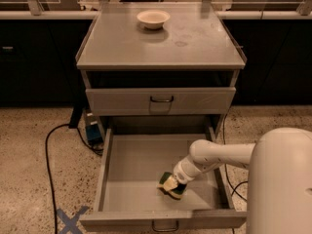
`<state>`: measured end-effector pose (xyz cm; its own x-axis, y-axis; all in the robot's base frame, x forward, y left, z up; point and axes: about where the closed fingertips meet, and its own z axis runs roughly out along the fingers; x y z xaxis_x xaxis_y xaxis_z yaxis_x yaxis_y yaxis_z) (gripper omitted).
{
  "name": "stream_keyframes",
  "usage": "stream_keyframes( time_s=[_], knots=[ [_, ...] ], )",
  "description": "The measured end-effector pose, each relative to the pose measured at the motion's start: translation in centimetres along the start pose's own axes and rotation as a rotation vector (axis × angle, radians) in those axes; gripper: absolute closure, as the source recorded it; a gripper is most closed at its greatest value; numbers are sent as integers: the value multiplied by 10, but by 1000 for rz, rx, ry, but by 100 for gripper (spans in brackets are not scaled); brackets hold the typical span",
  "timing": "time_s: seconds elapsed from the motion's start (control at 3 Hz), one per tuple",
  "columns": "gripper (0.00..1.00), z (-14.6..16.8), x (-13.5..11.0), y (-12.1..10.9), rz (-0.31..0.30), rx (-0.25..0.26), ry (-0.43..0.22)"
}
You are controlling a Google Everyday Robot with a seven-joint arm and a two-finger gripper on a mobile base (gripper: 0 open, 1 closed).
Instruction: Pick sponge from middle drawer and place on counter
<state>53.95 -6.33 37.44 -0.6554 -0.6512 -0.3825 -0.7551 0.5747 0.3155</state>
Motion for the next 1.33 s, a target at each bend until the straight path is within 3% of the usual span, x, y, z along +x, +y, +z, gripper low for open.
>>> stream_keyframes(
  time_s=[0.33, 0.67, 1.0, 1.33],
  knots=[
    [100, -27, -12, 2, -14, 33, 17],
    [100, -87, -54, 0, -46, 50, -27],
    [100, -147, -101, 1, -84, 14, -77],
    [100, -211, -151, 19, -141, -31, -118]
  ],
)
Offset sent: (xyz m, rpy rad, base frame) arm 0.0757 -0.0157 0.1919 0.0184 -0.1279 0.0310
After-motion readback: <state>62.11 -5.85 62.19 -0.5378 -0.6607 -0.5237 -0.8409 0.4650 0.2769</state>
